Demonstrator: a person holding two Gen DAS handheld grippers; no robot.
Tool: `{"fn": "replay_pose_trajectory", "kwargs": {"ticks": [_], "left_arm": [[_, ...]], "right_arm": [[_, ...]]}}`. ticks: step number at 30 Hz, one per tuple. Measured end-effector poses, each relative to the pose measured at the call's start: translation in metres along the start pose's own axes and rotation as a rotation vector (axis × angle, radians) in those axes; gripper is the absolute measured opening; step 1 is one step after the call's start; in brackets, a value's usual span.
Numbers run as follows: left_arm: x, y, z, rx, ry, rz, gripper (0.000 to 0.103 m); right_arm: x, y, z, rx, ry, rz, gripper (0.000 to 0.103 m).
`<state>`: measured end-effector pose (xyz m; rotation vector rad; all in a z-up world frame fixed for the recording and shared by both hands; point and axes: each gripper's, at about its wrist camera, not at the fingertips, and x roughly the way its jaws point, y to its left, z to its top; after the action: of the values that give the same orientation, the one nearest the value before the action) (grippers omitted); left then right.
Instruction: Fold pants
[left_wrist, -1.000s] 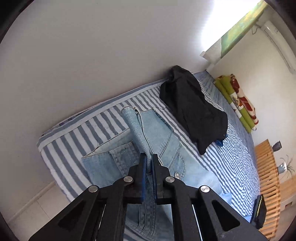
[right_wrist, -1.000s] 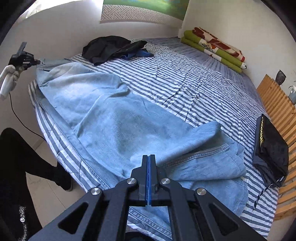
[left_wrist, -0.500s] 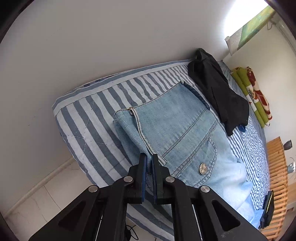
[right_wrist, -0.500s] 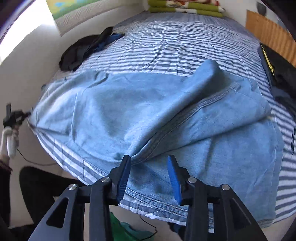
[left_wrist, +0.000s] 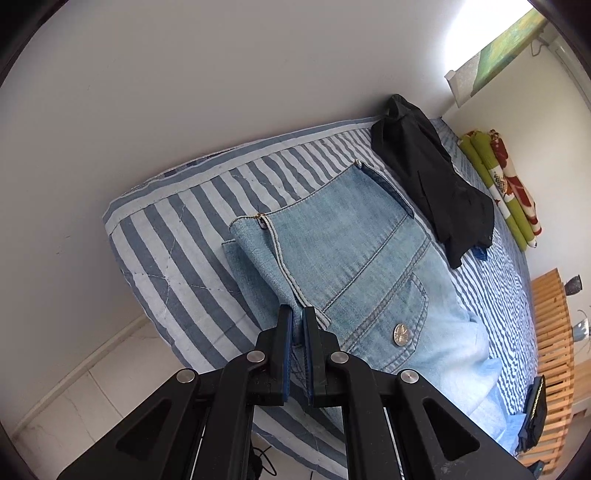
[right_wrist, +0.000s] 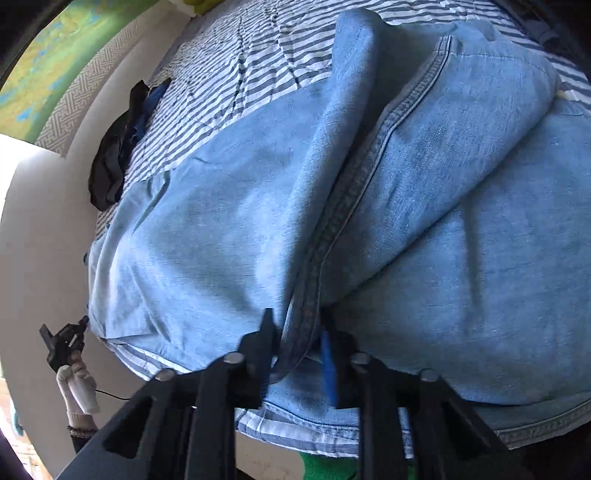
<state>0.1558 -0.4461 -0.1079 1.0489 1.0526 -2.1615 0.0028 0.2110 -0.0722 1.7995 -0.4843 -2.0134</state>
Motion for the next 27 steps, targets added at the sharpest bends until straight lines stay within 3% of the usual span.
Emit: {"fn": "replay_pose_trajectory", "kwargs": {"ticks": [7,10,14,16,18,22,24,27], "left_arm": [[-0.028,-0.006,0.01,-0.01,-0.055,-0.074,0.005],[-0.026,0.0,0.006,-0.006,-0.037,-0.065,0.005],[0.003,0.011,-0.012,0.002,0.024,0.013,0.006],[0.011,0.012,-0.018,0.013,0.047,0.052,0.014],[0.009,0.011,-0.018,0.027,0.062,0.065,0.034],[-0.018,0.0,-0.014,0.088,-0.004,0.112,0.035],[-0.033,-0.018,-0.016,0.125,-0.034,0.097,0.033],[-0.047,-0.076,-0.031,0.255,-0.049,0.029,0.033]], "right_arm": [[-0.089,0.029,-0.007,-0.089,-0.246,0.021,0.009],[-0.102,0.033,-0.027,-0.126,-0.286,0.0,0.009],[-0.054,0.023,-0.058,-0.191,-0.188,-0.152,0.01],[-0.034,0.004,-0.063,-0.172,-0.078,-0.165,0.015],[-0.039,-0.01,-0.065,-0.138,-0.062,-0.105,0.016],[-0.088,-0.026,-0.066,-0.159,-0.195,-0.071,0.026],[-0.111,-0.037,-0.061,-0.15,-0.273,-0.097,0.026],[-0.137,-0.062,-0.045,-0.056,-0.396,-0.171,0.026]]}}
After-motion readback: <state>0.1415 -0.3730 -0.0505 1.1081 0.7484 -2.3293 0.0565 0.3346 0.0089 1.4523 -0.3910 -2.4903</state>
